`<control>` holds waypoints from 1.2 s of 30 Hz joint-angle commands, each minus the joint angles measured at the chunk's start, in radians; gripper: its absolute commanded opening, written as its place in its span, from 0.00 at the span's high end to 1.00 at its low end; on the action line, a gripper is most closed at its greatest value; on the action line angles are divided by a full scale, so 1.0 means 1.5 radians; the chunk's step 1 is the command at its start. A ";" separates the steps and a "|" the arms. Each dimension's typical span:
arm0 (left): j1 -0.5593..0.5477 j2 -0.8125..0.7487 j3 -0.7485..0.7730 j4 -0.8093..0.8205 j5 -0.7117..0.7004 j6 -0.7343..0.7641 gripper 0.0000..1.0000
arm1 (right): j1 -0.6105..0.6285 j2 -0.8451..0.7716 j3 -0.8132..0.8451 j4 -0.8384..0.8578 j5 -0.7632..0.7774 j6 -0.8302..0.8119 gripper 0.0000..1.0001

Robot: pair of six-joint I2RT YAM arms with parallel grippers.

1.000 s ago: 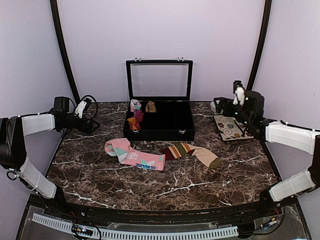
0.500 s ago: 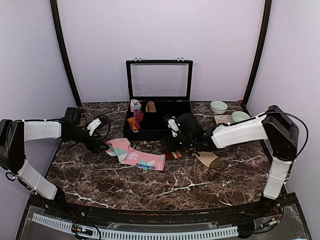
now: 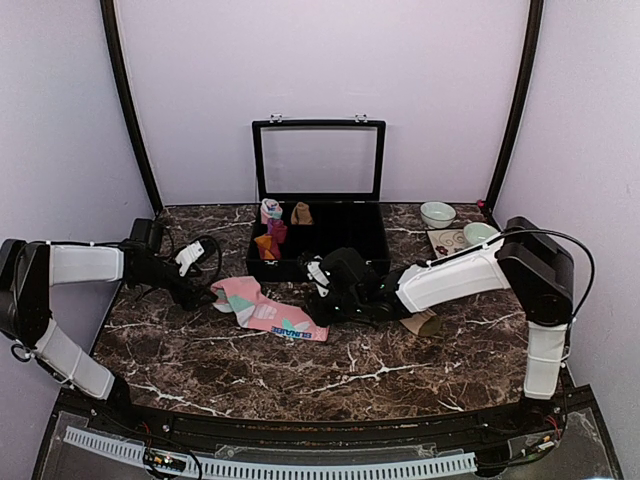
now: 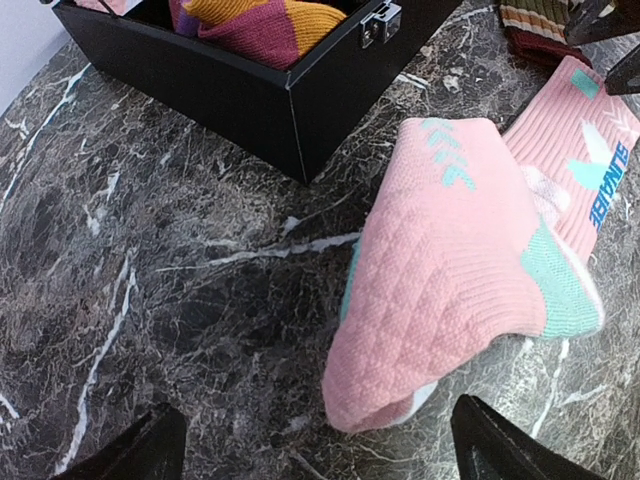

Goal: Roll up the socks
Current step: Flatten out the sock at the center of the board.

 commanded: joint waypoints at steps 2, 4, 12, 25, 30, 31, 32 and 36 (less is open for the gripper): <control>-0.018 0.005 -0.007 0.019 -0.016 0.026 0.05 | 0.013 0.014 -0.036 0.025 -0.011 0.041 0.60; -0.026 0.013 -0.007 0.023 -0.026 0.034 0.06 | 0.016 0.016 -0.050 0.027 -0.012 0.052 0.63; -0.043 0.028 -0.005 0.028 -0.033 0.072 0.16 | 0.032 0.012 -0.096 0.034 -0.030 0.098 0.72; -0.087 -0.002 -0.011 0.013 -0.012 0.151 0.61 | 0.098 -0.062 -0.223 0.068 -0.029 0.191 0.80; -0.098 -0.040 0.011 -0.012 -0.019 0.173 0.87 | 0.117 -0.068 -0.239 0.067 -0.026 0.207 0.83; -0.105 -0.053 0.016 -0.017 -0.021 0.175 0.91 | 0.119 -0.066 -0.238 0.068 -0.027 0.210 0.83; -0.115 -0.065 0.022 -0.021 -0.025 0.177 0.93 | 0.121 -0.065 -0.238 0.069 -0.028 0.212 0.83; -0.150 -0.066 0.069 -0.071 -0.033 0.165 0.96 | 0.124 -0.060 -0.234 0.075 -0.034 0.220 0.83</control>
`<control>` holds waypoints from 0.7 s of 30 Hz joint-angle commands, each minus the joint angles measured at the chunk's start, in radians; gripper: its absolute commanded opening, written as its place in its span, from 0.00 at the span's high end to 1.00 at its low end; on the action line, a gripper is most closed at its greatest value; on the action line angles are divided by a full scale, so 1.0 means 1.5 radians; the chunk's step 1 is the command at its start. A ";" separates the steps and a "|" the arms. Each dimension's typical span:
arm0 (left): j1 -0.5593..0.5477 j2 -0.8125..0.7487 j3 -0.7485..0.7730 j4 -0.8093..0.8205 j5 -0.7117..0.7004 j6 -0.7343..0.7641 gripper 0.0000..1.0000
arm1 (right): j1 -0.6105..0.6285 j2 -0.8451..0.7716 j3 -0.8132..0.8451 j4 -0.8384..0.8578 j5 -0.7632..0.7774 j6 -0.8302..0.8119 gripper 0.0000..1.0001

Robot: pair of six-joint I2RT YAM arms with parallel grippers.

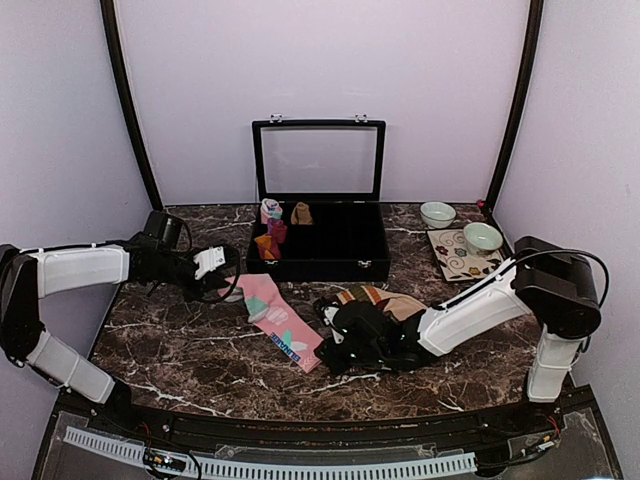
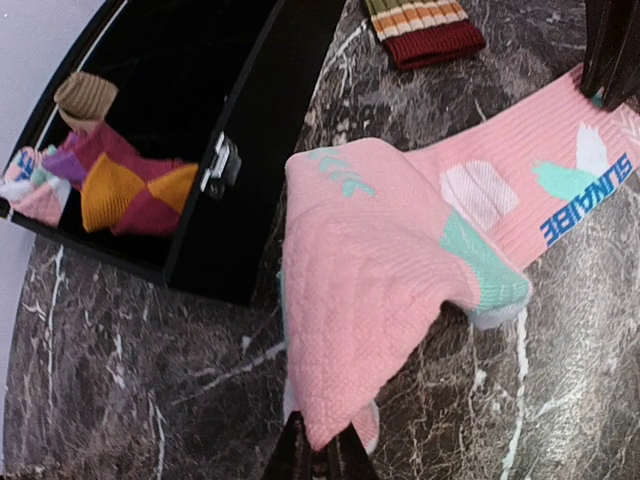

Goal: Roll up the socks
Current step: Flatten out the sock at the center of the board.

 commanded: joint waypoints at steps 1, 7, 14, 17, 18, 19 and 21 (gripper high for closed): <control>-0.034 -0.022 0.052 -0.058 0.000 0.004 0.96 | 0.014 0.012 -0.013 -0.033 -0.025 0.022 0.84; -0.056 -0.019 0.057 -0.028 -0.030 0.017 1.00 | 0.028 0.003 0.011 -0.058 -0.055 0.004 0.86; -0.109 0.029 0.139 -0.005 -0.071 0.037 1.00 | 0.046 0.031 0.066 -0.090 -0.086 -0.012 0.92; -0.139 0.037 0.164 -0.028 -0.087 0.073 0.99 | 0.048 0.042 0.076 -0.099 -0.092 -0.010 0.94; -0.147 0.036 0.165 -0.031 -0.094 0.084 0.99 | 0.048 0.044 0.077 -0.100 -0.093 -0.008 0.94; -0.154 0.032 0.164 -0.030 -0.105 0.099 1.00 | 0.049 0.045 0.078 -0.102 -0.096 -0.008 0.95; -0.163 0.016 0.145 -0.006 -0.117 0.127 1.00 | 0.050 0.045 0.079 -0.106 -0.100 -0.006 0.96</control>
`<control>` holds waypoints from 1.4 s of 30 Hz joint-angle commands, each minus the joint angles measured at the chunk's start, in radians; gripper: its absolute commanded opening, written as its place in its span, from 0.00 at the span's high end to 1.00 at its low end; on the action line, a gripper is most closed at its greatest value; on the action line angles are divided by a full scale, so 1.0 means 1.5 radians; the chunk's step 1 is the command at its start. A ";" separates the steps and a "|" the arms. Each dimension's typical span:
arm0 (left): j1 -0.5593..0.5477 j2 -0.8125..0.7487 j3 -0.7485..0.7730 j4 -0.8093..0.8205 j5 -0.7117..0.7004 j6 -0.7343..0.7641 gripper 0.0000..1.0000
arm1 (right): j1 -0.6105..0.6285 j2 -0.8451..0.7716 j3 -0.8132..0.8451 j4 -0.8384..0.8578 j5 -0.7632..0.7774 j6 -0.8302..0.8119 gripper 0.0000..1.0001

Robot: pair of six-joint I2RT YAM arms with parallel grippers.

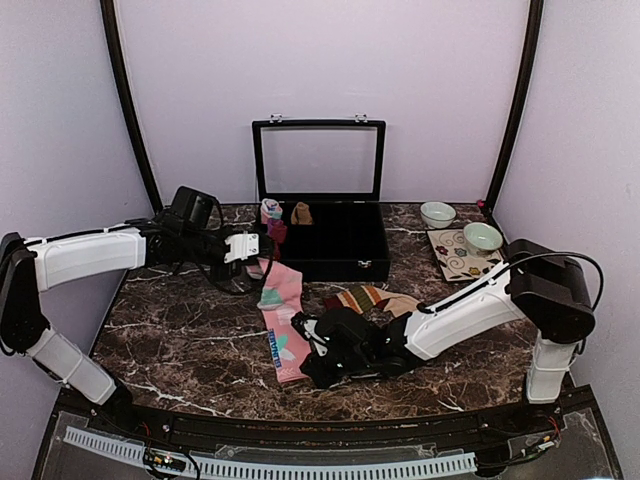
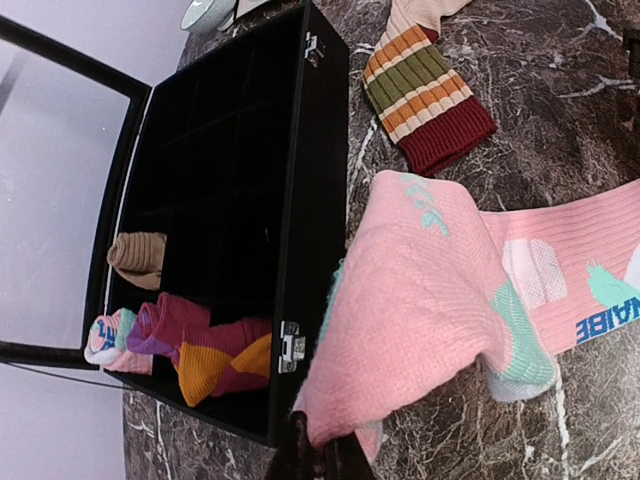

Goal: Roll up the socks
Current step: Flatten out the sock at the center of the board.

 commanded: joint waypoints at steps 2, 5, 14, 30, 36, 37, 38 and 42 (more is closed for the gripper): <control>-0.020 -0.059 -0.067 0.046 -0.022 0.131 1.00 | 0.009 0.018 0.010 -0.033 -0.021 0.002 0.96; -0.020 -0.126 -0.176 0.155 -0.003 0.258 1.00 | 0.011 0.023 0.013 -0.023 -0.023 0.004 0.97; -0.017 -0.149 -0.389 0.537 0.073 0.541 1.00 | 0.013 0.026 -0.012 0.013 -0.035 0.029 1.00; 0.030 0.166 -0.350 1.094 0.095 0.671 0.71 | 0.020 0.025 -0.048 0.071 -0.072 0.054 1.00; 0.048 0.110 -0.345 0.960 0.005 0.626 0.30 | 0.020 0.016 -0.061 0.088 -0.086 0.060 1.00; 0.051 0.080 -0.342 0.901 -0.019 0.609 0.27 | 0.020 0.015 -0.062 0.091 -0.086 0.059 1.00; 0.053 0.049 -0.336 0.823 -0.042 0.586 0.23 | 0.020 0.013 -0.063 0.092 -0.088 0.059 1.00; 0.068 -0.095 -0.244 0.351 -0.119 0.468 0.02 | 0.018 0.008 -0.061 0.101 -0.096 0.060 1.00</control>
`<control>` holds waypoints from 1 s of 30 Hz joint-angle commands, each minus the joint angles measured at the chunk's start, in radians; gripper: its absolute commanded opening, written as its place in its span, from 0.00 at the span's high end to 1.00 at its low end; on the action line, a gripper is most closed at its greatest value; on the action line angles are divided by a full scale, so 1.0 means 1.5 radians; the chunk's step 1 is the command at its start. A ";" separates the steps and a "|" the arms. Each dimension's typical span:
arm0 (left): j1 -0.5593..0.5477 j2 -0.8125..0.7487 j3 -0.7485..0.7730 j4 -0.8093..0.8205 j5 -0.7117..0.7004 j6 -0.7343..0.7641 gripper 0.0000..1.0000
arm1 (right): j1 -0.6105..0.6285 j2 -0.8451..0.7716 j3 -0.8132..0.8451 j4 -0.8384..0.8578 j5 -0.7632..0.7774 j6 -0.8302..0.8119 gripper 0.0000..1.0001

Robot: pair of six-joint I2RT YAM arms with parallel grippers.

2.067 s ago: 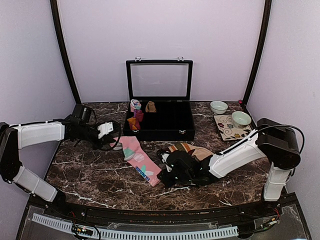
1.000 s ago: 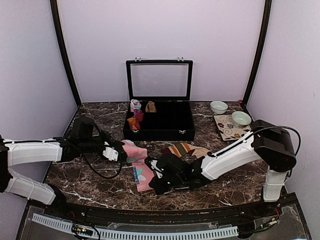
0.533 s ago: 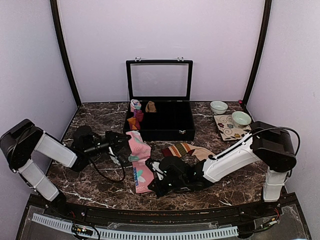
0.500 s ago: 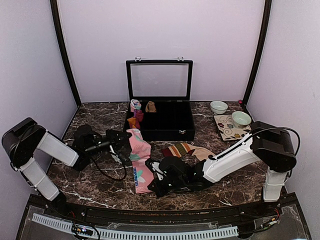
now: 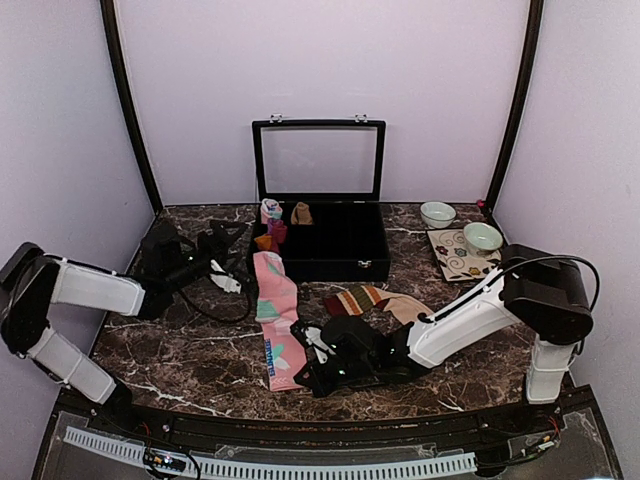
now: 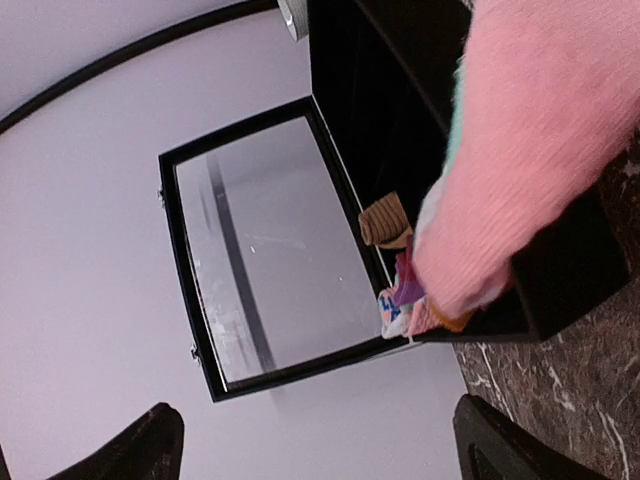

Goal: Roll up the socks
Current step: Flatten out the sock at the center of the board.

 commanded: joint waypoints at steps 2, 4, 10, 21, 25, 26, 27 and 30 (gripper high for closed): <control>0.031 -0.156 0.138 -0.644 -0.106 -0.162 0.01 | 0.008 0.003 -0.008 -0.010 -0.025 0.009 1.00; 0.048 -0.166 0.159 -0.767 -0.134 -0.195 0.01 | 0.006 0.008 0.005 -0.010 -0.028 0.012 1.00; 0.069 -0.175 0.289 -1.059 -0.008 -0.484 0.01 | 0.002 0.036 0.048 -0.001 -0.051 0.018 1.00; -0.002 -0.224 0.243 -1.106 0.140 -0.752 0.03 | 0.014 0.023 0.074 -0.020 0.008 -0.075 0.90; -0.025 -0.207 0.218 -1.051 0.184 -0.846 0.04 | 0.043 -0.038 0.031 -0.025 0.126 -0.207 0.39; -0.029 -0.198 0.219 -1.041 0.192 -0.867 0.04 | 0.048 -0.055 0.011 -0.004 0.142 -0.237 0.34; -0.032 -0.189 0.222 -1.030 0.199 -0.887 0.05 | 0.053 -0.073 -0.012 0.024 0.151 -0.271 0.32; -0.038 -0.174 0.222 -1.009 0.225 -0.921 0.08 | 0.065 -0.120 -0.098 0.116 0.136 -0.365 0.26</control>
